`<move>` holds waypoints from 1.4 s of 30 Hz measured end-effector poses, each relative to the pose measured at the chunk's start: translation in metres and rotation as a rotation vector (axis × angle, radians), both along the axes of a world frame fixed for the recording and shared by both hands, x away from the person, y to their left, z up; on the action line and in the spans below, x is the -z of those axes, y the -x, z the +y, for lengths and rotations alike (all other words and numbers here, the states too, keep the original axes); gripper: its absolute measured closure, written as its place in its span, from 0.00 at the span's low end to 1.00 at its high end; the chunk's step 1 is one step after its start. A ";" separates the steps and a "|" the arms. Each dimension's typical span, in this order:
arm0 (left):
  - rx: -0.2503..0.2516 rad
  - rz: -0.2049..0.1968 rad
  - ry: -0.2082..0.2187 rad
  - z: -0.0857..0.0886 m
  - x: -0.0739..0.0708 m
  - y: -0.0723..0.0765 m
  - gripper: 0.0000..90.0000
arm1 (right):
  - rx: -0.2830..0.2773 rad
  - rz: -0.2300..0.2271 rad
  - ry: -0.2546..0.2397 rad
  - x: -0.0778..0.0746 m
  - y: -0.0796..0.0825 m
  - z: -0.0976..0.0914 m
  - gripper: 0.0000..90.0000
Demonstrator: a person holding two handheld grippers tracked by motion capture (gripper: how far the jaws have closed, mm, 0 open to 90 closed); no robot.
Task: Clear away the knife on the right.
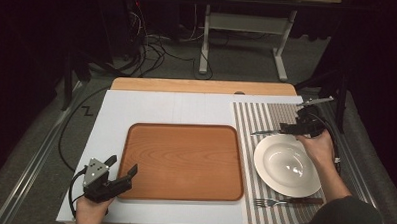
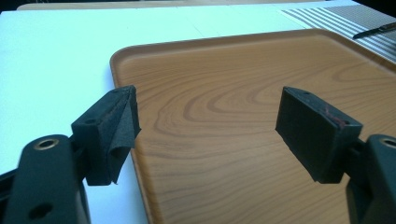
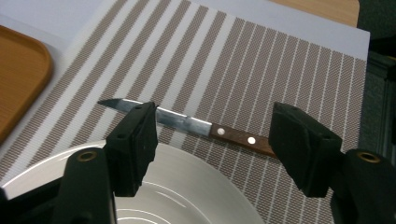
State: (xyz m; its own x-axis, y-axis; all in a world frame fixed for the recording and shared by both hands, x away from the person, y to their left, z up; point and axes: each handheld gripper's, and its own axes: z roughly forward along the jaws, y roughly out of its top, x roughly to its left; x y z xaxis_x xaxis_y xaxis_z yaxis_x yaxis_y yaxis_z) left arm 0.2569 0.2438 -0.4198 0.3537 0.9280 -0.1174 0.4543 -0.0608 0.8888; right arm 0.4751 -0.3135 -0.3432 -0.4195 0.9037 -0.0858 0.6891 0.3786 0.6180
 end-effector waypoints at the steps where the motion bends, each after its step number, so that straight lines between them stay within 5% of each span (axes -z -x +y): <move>1: -0.002 0.000 0.000 0.000 0.000 0.000 0.25 | -0.001 0.009 0.013 0.000 -0.003 -0.001 0.38; 14: -0.025 0.002 0.010 0.001 0.001 0.000 0.25 | -0.036 0.145 0.095 0.015 -0.032 -0.004 0.48; 17: -0.027 0.002 0.010 0.000 0.001 0.000 0.25 | -0.054 0.147 0.110 0.017 -0.035 -0.004 0.50; 24: -0.032 0.003 0.012 0.001 0.001 0.000 0.25 | -0.057 0.185 0.104 0.027 -0.043 -0.007 0.53; 30: -0.051 0.005 0.016 0.002 0.002 0.000 0.25 | -0.059 0.262 0.115 0.038 -0.054 -0.011 0.53; 42: -0.060 0.012 0.009 0.002 0.003 0.000 0.25 | -0.059 0.267 0.125 0.045 -0.059 -0.011 0.48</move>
